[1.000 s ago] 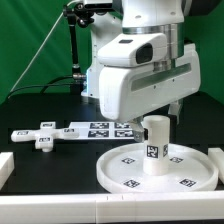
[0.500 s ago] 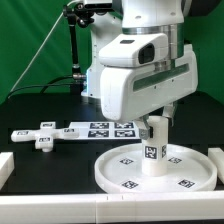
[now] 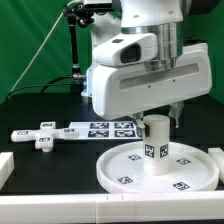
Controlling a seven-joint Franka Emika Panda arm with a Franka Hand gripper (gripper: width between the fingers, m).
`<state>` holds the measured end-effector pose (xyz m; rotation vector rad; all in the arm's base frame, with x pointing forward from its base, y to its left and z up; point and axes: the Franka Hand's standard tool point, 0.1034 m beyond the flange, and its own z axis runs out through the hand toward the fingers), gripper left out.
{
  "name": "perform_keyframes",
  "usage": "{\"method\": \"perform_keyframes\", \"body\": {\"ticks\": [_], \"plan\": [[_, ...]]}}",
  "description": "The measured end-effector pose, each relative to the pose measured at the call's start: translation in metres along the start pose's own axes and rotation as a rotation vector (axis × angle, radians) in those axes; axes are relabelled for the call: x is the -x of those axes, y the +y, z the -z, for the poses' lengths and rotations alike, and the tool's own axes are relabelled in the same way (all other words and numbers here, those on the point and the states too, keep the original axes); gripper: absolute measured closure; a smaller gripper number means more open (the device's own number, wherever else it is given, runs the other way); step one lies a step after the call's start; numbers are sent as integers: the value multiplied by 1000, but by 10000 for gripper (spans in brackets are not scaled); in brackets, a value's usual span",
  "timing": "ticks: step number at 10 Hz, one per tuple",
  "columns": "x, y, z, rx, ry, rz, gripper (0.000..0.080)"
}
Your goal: Assemble round table
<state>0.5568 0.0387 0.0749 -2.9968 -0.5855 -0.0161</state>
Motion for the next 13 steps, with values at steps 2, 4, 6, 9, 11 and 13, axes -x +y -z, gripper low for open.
{"method": "perform_keyframes", "body": {"ticks": [2, 4, 6, 9, 11, 13], "plan": [[-1, 2, 0, -1, 12, -173, 390], [-1, 2, 0, -1, 15, -267, 390], [-1, 2, 0, -1, 15, -264, 203], [8, 1, 18, -8, -12, -178, 153], [27, 4, 28, -6, -16, -91, 151], [33, 6, 30, -7, -18, -95, 151]]}}
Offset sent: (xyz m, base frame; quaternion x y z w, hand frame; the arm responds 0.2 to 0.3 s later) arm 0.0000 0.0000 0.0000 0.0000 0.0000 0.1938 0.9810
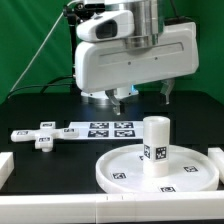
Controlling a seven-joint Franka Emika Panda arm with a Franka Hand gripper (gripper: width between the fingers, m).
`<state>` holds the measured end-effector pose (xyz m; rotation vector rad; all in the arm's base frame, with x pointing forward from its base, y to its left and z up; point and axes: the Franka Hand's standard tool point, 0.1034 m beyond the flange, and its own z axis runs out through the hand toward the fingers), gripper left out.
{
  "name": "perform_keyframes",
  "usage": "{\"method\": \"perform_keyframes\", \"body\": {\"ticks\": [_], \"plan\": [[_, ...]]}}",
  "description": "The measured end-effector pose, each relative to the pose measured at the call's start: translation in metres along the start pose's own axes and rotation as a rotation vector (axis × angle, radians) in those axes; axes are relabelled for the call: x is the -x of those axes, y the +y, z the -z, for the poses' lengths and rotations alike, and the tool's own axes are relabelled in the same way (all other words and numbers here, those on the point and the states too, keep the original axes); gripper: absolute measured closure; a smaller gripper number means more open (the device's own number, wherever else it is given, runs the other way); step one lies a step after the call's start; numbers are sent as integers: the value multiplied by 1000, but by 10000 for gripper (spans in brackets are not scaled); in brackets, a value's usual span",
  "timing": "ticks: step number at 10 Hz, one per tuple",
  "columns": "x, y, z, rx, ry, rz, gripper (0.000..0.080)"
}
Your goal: Assemble round table
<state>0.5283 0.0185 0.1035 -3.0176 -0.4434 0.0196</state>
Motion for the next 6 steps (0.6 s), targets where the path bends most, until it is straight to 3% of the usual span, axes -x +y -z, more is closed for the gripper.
{"method": "perform_keyframes", "body": {"ticks": [4, 6], "plan": [[3, 4, -2, -1, -5, 44, 151], [26, 43, 4, -1, -12, 147, 151]]}}
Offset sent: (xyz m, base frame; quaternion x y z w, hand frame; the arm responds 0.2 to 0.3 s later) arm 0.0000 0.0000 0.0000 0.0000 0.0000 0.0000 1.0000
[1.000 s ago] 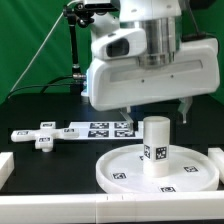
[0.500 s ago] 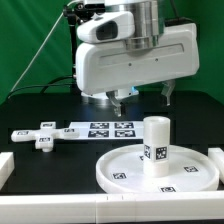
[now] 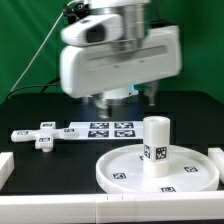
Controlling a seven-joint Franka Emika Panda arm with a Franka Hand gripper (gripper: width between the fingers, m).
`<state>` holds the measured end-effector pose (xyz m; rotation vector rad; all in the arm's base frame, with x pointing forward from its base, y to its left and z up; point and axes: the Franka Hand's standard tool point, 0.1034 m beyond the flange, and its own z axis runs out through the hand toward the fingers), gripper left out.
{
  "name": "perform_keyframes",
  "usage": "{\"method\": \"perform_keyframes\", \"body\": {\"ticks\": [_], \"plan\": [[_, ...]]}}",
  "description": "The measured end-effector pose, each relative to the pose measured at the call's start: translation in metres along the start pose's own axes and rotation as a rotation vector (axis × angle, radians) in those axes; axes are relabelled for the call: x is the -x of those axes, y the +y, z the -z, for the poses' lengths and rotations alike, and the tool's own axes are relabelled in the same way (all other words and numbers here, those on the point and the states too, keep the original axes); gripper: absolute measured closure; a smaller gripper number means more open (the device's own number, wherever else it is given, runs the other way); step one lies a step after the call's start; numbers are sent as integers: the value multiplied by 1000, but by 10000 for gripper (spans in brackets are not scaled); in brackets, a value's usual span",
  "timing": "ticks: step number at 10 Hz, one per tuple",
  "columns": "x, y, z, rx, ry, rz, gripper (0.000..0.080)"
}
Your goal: Assemble round table
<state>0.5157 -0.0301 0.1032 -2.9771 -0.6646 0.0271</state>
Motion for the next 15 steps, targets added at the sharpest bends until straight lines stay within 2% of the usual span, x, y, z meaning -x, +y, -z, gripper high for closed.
{"method": "perform_keyframes", "body": {"ticks": [1, 2, 5, 6, 8, 10, 11, 13, 14, 15], "plan": [[14, 20, 5, -8, -10, -13, 151], [19, 31, 6, -5, -7, -35, 151], [19, 29, 5, -6, -10, -34, 151], [23, 32, 3, -13, -11, -8, 151], [50, 51, -2, -25, -22, 25, 151], [77, 66, -4, -5, -6, 106, 151], [89, 71, -8, -18, -6, 64, 151], [86, 68, -8, -16, -7, 72, 151], [86, 69, -8, -6, -6, 89, 151], [84, 72, -9, 41, -3, 186, 151]]}}
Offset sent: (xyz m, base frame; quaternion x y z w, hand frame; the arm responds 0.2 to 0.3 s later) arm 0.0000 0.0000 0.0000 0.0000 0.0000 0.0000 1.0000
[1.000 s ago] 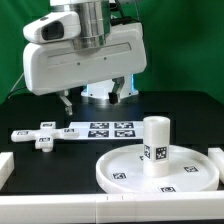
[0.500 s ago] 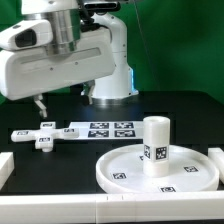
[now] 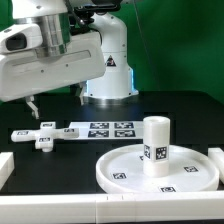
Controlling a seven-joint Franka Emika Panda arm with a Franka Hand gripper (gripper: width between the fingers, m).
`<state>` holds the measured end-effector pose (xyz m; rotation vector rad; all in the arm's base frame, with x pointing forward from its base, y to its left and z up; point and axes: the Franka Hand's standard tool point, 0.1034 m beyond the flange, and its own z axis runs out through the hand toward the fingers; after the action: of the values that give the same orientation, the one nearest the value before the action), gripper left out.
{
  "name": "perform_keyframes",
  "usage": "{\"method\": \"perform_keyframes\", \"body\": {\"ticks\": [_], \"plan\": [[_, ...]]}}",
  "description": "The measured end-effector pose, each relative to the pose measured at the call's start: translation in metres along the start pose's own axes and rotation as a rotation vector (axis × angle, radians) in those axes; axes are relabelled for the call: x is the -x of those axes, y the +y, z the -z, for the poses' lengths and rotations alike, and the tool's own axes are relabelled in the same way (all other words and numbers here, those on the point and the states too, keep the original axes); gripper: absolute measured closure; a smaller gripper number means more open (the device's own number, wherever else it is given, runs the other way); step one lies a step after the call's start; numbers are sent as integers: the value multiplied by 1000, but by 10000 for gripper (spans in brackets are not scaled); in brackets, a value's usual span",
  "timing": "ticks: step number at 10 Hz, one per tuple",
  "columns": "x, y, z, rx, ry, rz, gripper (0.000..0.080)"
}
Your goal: Assemble round table
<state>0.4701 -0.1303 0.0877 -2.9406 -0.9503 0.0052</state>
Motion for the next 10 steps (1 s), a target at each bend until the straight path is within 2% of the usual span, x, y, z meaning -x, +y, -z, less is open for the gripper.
{"method": "perform_keyframes", "body": {"ticks": [2, 4, 6, 7, 8, 10], "plan": [[8, -1, -4, 5, -18, 66, 151], [19, 5, -3, -8, 17, 50, 151], [18, 4, -4, -8, 10, 54, 151], [20, 6, -4, 2, 13, 87, 151], [26, 9, -8, 26, 18, 131, 151], [37, 6, -17, 32, 7, 194, 151]]}}
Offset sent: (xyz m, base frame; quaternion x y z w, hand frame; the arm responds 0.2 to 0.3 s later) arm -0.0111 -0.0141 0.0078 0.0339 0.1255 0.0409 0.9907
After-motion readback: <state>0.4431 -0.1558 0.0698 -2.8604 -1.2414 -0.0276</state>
